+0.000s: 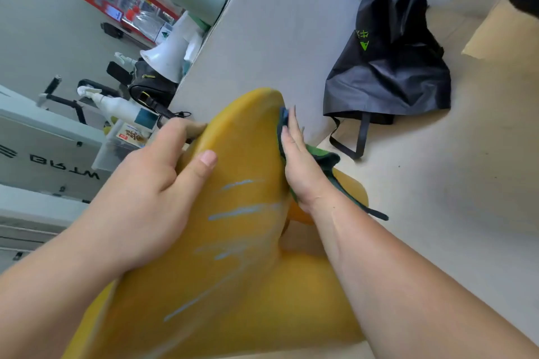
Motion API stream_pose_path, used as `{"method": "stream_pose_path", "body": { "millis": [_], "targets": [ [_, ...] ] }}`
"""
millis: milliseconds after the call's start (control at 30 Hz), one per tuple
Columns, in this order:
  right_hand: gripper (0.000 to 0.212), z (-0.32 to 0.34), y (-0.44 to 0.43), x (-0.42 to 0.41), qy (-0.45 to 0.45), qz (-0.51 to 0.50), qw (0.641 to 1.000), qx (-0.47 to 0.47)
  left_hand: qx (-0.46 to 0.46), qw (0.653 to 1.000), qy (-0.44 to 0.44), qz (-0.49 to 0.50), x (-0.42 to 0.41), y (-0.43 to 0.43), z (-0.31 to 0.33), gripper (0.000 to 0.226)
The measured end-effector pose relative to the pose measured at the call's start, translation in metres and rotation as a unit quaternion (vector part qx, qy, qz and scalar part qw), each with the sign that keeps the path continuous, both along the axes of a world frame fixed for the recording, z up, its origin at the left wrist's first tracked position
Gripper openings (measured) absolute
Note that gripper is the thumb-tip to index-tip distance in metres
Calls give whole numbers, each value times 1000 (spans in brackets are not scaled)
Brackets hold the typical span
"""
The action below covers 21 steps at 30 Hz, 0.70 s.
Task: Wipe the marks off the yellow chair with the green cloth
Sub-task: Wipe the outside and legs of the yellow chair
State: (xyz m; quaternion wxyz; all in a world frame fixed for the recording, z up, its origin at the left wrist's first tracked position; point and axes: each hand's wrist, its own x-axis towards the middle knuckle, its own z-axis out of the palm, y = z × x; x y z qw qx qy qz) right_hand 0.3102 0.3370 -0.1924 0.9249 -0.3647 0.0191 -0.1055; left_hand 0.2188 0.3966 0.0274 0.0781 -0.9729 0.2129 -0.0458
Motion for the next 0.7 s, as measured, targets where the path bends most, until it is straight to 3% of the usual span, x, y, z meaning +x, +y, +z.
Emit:
{"method": "stream_pose_path", "body": {
  "millis": [100, 167, 300, 400, 500, 567, 633, 700],
  "targets": [
    [78, -18, 17, -7, 35, 83, 995, 32, -12, 1000, -12, 5, 4, -7, -1, 28],
    [90, -15, 25, -21, 57, 75, 996, -1, -25, 1000, -2, 11, 4, -7, -2, 22],
    [94, 3, 28, -41, 26, -60, 984, -169, -41, 999, 13, 11, 1, -2, -2, 31],
    [87, 25, 12, -45, -41, -137, 942, -303, -44, 999, 9, 6, 2, -1, -3, 37],
    [97, 31, -20, -22, -54, -163, 901, -399, -39, 999, 4, 2, 2, -3, -4, 35],
    [113, 22, -34, -3, -45, -129, 921, -365, -32, 999, 4, 5, 0, -4, -4, 35],
    [138, 12, -34, 7, -25, -71, 962, -261, -26, 1000, 4, 5, -1, -5, -4, 36],
    [146, 4, -21, 6, -11, -35, 979, -198, -29, 1000, 2, 5, 0, -6, -3, 36]
  ]
}}
